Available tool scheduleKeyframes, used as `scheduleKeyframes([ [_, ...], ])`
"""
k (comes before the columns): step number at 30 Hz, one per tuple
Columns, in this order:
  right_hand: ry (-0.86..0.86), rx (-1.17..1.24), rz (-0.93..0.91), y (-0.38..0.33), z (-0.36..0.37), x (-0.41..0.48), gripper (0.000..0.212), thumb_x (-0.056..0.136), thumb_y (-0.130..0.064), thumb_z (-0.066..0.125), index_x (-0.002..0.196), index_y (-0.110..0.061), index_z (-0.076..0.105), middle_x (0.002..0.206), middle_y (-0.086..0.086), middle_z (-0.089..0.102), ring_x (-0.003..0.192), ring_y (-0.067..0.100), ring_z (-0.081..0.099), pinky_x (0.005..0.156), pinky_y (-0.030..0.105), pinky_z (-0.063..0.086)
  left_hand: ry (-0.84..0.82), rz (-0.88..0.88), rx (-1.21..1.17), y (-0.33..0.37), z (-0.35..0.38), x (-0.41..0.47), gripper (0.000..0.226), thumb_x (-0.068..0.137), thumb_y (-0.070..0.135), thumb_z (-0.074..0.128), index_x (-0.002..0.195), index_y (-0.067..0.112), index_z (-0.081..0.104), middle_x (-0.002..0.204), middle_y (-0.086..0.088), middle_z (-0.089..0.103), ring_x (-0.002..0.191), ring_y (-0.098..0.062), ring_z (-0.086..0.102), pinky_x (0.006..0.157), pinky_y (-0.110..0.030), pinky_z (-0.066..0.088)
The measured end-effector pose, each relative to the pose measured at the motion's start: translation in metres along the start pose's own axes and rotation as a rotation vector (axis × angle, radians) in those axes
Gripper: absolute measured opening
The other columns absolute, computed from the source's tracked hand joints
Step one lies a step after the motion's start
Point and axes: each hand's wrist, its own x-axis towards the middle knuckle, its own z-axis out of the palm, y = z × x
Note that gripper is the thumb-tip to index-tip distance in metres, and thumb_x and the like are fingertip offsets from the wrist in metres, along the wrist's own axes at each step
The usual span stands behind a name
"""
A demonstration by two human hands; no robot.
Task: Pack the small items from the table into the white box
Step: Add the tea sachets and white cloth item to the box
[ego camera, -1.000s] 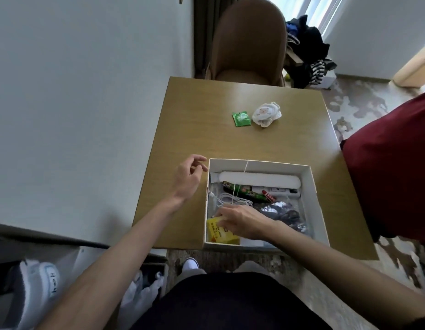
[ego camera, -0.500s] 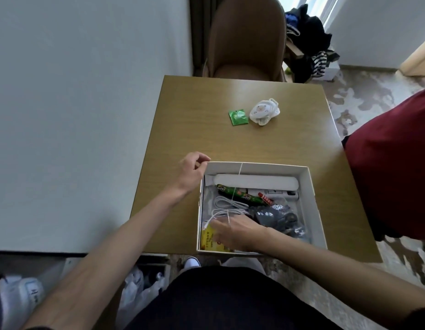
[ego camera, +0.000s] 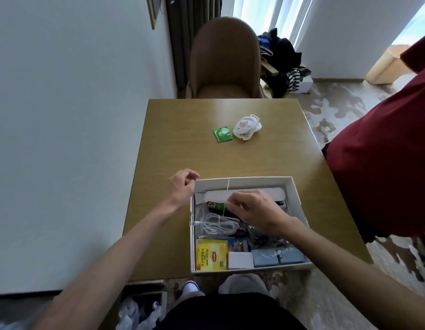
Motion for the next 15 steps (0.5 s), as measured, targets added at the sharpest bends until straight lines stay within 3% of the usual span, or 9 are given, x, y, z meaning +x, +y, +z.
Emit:
scheduleKeyframes([
  [3,0.114,0.094,0.151,0.022,-0.026,0.016,0.026,0.094,-0.040,0.053,0.088,-0.020,0.069,0.074,-0.010,0.068,0.062,0.006,0.059,0.060,0.026,0.050,0.005,-0.059,-0.050,0.005,0.004,0.019,0.018,0.092,0.001,0.050,0.094,0.015,0.062,0.089,-0.004,0.065,0.080,-0.015,0.061,0.065,-0.016,0.047],
  [7,0.206,0.161,0.266,0.062,-0.043,0.048,0.019,0.095,-0.031,0.059,0.087,-0.017,0.070,0.070,-0.010,0.066,0.063,0.007,0.060,0.063,0.028,0.050,-0.010,-0.069,0.014,0.017,0.010,0.051,0.016,0.093,0.008,0.052,0.094,0.018,0.064,0.084,0.002,0.067,0.073,-0.010,0.062,0.058,-0.018,0.048],
  [11,0.243,0.244,0.408,0.106,-0.047,0.082,0.020,0.093,-0.029,0.061,0.077,-0.017,0.067,0.070,-0.006,0.068,0.067,0.012,0.063,0.069,0.034,0.052,-0.063,-0.106,0.041,0.031,0.021,0.086,0.016,0.094,0.011,0.050,0.098,0.018,0.063,0.089,0.001,0.067,0.080,-0.015,0.061,0.060,-0.018,0.047],
  [15,0.239,0.285,0.527,0.151,-0.047,0.113,0.016,0.092,-0.032,0.061,0.086,-0.019,0.070,0.078,-0.005,0.070,0.074,0.013,0.064,0.073,0.033,0.053,-0.161,-0.134,0.136,0.039,0.043,0.127,0.019,0.094,0.012,0.049,0.105,0.015,0.064,0.101,-0.005,0.068,0.091,-0.020,0.062,0.077,-0.029,0.050],
])
